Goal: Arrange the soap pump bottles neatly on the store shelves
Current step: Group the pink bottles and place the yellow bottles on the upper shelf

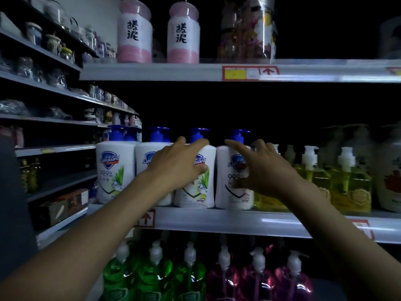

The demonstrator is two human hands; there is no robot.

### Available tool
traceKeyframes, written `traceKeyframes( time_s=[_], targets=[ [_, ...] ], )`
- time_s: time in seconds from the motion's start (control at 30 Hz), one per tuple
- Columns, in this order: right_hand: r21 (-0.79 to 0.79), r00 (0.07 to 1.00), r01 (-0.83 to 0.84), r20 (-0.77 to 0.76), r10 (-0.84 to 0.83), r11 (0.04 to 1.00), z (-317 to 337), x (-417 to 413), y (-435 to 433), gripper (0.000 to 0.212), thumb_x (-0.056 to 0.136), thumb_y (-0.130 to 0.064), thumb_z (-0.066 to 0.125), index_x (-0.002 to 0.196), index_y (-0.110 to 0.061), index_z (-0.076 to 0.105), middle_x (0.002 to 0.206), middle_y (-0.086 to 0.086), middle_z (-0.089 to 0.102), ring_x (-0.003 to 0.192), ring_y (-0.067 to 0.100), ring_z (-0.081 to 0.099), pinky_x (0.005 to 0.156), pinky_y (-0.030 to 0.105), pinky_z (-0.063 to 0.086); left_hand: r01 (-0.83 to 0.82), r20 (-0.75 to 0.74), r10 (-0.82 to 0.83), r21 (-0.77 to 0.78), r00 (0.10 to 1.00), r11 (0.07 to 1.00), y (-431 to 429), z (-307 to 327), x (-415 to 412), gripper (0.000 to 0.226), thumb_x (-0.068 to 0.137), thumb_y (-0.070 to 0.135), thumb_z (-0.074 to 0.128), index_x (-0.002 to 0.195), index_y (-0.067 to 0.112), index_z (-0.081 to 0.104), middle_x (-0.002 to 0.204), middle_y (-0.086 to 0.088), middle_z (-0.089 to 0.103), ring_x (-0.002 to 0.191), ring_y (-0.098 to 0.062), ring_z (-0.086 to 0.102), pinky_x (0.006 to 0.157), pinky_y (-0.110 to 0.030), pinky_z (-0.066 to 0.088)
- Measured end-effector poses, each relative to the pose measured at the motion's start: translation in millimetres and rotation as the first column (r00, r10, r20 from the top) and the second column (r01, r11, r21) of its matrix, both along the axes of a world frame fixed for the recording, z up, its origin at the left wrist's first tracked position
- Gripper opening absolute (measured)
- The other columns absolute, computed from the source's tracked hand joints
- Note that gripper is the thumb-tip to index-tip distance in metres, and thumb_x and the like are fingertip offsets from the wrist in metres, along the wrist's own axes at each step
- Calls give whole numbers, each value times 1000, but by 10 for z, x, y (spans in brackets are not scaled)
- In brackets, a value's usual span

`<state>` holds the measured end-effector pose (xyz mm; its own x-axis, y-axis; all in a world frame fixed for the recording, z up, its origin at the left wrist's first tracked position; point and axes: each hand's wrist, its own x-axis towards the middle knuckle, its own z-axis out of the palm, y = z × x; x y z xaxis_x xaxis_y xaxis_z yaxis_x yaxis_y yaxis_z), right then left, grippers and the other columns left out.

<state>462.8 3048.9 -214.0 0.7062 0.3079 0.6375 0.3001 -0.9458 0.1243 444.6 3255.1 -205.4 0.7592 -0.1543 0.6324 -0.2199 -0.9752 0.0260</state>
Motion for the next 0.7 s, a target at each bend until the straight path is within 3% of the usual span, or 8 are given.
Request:
traceKeyframes(
  time_s=[0.1, 0.33, 0.4, 0.5, 0.6, 0.7],
  targets=[
    [-36, 997, 63, 40, -62, 997, 10, 7, 34, 104, 73, -57, 72, 149, -45, 2, 139, 16, 32, 128, 32, 33, 95, 39, 46, 43, 11, -43, -24, 999, 999, 8, -18, 57, 56, 89, 49, 54, 138, 44, 26, 123, -9, 43, 104, -35, 54, 77, -37, 45],
    [-24, 990, 138, 44, -137, 990, -2, -89, 168, 100, 77, -59, 66, 150, -42, -1, 140, 19, 29, 127, 34, 33, 93, 39, 46, 57, 27, -56, -27, 998, 998, 23, -86, -29, 60, 94, 45, 49, 144, 48, 16, 146, -13, 27, 112, -38, 51, 83, -42, 46],
    [8, 978, 164, 132, -163, 986, 41, -208, 245, 91, 82, -53, 65, 151, -38, 7, 139, 19, 30, 126, 35, 35, 92, 40, 48, 42, 115, -40, -10, 993, 999, 162, -104, -139, 58, 96, 43, 47, 145, 45, 16, 150, -13, 21, 105, -37, 56, 80, -41, 48],
    [63, 968, 28, 247, -42, 998, 109, -342, 478, 75, 85, -43, 65, 146, -32, 24, 137, 15, 32, 124, 33, 38, 89, 41, 49, -60, 231, 58, -1, 971, 998, 505, -82, -215, 55, 96, 40, 47, 145, 39, 22, 145, -14, 25, 95, -36, 58, 73, -37, 45],
    [32, 992, -69, 111, 65, 997, 122, -261, 764, 77, 84, -40, 68, 146, -35, 22, 139, 13, 31, 126, 34, 41, 86, 45, 52, -114, 91, 114, -6, 989, 993, 723, -30, -134, 62, 94, 46, 49, 146, 45, 16, 149, -14, 24, 112, -39, 53, 81, -40, 46],
    [11, 997, -70, -15, 70, 997, 76, -126, 921, 89, 81, -40, 71, 148, -41, 12, 138, 15, 34, 123, 35, 45, 88, 47, 52, -109, -7, 109, 39, 994, 993, 730, -24, -54, 66, 90, 54, 51, 146, 49, 15, 150, -14, 25, 122, -40, 46, 90, -42, 44]
  ],
)
